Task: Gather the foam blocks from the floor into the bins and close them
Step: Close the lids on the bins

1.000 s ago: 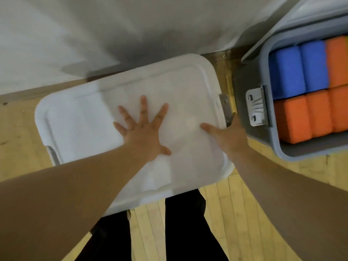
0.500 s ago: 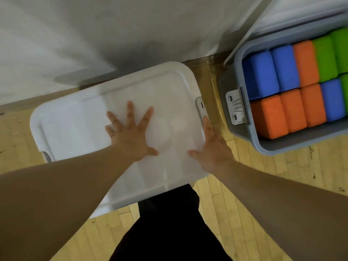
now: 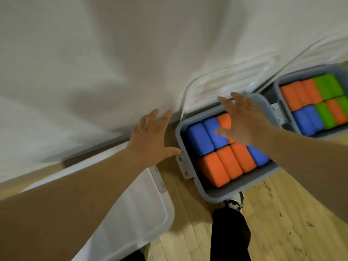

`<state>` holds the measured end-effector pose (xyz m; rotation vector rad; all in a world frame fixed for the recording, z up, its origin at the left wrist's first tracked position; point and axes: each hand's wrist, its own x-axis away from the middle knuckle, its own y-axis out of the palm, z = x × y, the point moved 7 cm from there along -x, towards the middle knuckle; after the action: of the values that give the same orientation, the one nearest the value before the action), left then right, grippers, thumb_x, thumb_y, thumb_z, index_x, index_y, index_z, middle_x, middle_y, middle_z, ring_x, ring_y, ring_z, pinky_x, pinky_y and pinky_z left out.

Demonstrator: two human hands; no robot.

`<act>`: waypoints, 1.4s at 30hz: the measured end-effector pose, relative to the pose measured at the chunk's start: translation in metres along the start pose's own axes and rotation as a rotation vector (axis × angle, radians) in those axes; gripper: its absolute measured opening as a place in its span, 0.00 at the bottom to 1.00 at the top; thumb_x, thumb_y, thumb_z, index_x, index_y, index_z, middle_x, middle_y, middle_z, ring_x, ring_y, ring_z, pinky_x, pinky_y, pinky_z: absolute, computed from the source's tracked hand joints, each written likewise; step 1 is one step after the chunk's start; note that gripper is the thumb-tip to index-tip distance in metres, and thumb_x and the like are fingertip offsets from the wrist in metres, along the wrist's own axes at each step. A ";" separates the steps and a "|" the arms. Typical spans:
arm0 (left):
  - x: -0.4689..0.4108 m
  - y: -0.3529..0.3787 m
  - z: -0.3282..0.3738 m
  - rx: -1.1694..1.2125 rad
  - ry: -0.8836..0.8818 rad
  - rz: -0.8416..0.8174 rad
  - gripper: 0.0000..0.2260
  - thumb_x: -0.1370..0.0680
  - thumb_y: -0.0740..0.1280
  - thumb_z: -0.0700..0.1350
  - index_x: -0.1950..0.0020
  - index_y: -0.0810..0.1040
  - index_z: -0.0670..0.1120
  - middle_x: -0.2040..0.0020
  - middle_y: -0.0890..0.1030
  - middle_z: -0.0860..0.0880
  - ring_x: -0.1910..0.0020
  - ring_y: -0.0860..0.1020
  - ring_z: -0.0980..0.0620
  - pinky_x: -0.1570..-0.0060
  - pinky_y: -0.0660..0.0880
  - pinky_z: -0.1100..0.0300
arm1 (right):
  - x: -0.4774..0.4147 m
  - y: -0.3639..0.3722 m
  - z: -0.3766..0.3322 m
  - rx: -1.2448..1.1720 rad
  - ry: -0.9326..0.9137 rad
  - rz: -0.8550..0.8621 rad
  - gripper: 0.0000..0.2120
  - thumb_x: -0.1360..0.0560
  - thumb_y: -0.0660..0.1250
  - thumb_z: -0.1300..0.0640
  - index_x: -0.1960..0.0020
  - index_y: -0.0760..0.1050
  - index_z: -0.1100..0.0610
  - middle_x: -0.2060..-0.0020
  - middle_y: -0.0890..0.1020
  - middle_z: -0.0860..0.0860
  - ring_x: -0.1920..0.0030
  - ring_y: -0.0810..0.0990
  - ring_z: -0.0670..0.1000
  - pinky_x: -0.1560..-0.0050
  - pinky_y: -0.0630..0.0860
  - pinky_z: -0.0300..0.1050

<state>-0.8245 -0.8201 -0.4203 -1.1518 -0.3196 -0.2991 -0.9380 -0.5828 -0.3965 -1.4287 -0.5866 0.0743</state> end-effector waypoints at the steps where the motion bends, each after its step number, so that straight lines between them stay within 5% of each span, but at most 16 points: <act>1: -0.018 -0.010 0.019 -0.003 0.028 0.036 0.52 0.29 0.69 0.72 0.18 0.38 0.60 0.17 0.44 0.48 0.18 0.48 0.38 0.23 0.56 0.38 | -0.014 -0.012 0.021 0.014 -0.019 0.026 0.52 0.31 0.72 0.32 0.17 0.49 0.45 0.19 0.56 0.59 0.20 0.55 0.63 0.21 0.57 0.61; 9: -0.139 -0.019 0.114 0.015 -0.074 0.195 0.51 0.29 0.70 0.71 0.17 0.44 0.56 0.18 0.51 0.48 0.20 0.53 0.41 0.23 0.58 0.42 | -0.106 -0.038 0.142 0.109 -0.217 0.057 0.48 0.28 0.72 0.36 0.18 0.51 0.49 0.21 0.60 0.58 0.23 0.58 0.63 0.24 0.60 0.60; 13: -0.161 -0.013 0.137 0.115 -0.212 0.324 0.47 0.31 0.72 0.71 0.19 0.54 0.55 0.26 0.60 0.46 0.28 0.63 0.41 0.27 0.66 0.44 | -0.119 -0.040 0.174 0.101 -0.335 0.084 0.46 0.29 0.72 0.36 0.19 0.55 0.49 0.26 0.66 0.58 0.28 0.65 0.65 0.28 0.65 0.61; 19: -0.150 0.011 0.162 0.214 -0.349 0.312 0.39 0.27 0.55 0.75 0.21 0.64 0.56 0.41 0.63 0.50 0.41 0.70 0.46 0.36 0.73 0.46 | -0.122 -0.026 0.203 0.076 -0.432 -0.044 0.38 0.23 0.47 0.29 0.19 0.59 0.48 0.32 0.74 0.57 0.32 0.70 0.62 0.29 0.67 0.60; 21: -0.142 0.017 0.163 0.261 -0.391 0.338 0.35 0.24 0.54 0.72 0.22 0.67 0.55 0.42 0.63 0.51 0.40 0.70 0.45 0.34 0.71 0.46 | -0.121 -0.018 0.210 0.066 -0.463 -0.067 0.35 0.21 0.46 0.32 0.19 0.59 0.47 0.34 0.76 0.56 0.34 0.73 0.62 0.31 0.68 0.59; 24: -0.129 0.028 0.162 0.347 -0.498 0.384 0.28 0.20 0.55 0.68 0.25 0.71 0.55 0.39 0.66 0.49 0.36 0.68 0.45 0.32 0.67 0.48 | -0.113 -0.019 0.199 0.030 -0.473 -0.156 0.30 0.18 0.52 0.37 0.19 0.59 0.45 0.39 0.77 0.55 0.38 0.73 0.58 0.38 0.70 0.54; 28: -0.088 0.056 0.140 0.668 -0.854 0.411 0.28 0.20 0.59 0.67 0.24 0.70 0.56 0.25 0.63 0.45 0.27 0.64 0.42 0.28 0.66 0.46 | -0.065 -0.025 0.151 0.013 -0.537 -0.244 0.31 0.22 0.55 0.32 0.21 0.61 0.41 0.41 0.74 0.50 0.39 0.72 0.53 0.43 0.70 0.50; 32: -0.040 0.081 0.117 1.285 -1.200 0.511 0.33 0.19 0.69 0.51 0.17 0.58 0.53 0.30 0.66 0.47 0.42 0.74 0.48 0.51 0.77 0.57 | 0.006 -0.018 0.083 -0.040 -0.541 -0.347 0.33 0.23 0.61 0.30 0.22 0.62 0.40 0.37 0.73 0.48 0.36 0.72 0.53 0.41 0.70 0.50; 36: -0.005 0.101 0.089 1.550 -1.210 0.538 0.26 0.19 0.68 0.35 0.21 0.66 0.42 0.26 0.73 0.41 0.60 0.76 0.63 0.67 0.74 0.72 | 0.032 -0.012 0.045 -0.234 -0.499 -0.471 0.30 0.21 0.59 0.32 0.22 0.63 0.39 0.33 0.77 0.45 0.35 0.74 0.48 0.38 0.69 0.47; 39: 0.027 0.104 0.073 1.617 -1.223 0.545 0.32 0.20 0.71 0.39 0.19 0.62 0.52 0.31 0.72 0.48 0.53 0.75 0.53 0.74 0.78 0.63 | 0.022 -0.005 0.029 -0.384 -0.427 -0.540 0.28 0.21 0.63 0.34 0.23 0.66 0.37 0.38 0.80 0.41 0.44 0.72 0.42 0.39 0.70 0.44; 42: 0.050 0.107 0.060 1.723 -1.173 0.533 0.34 0.20 0.71 0.37 0.20 0.62 0.57 0.35 0.72 0.50 0.47 0.78 0.47 0.63 0.82 0.54 | 0.008 0.009 0.006 -0.357 -0.413 -0.465 0.30 0.21 0.65 0.37 0.21 0.63 0.40 0.37 0.77 0.43 0.38 0.75 0.48 0.35 0.73 0.49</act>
<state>-0.7423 -0.7278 -0.4683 0.4822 -0.9782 1.0496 -0.9308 -0.5722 -0.4021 -1.5936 -1.3127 -0.1139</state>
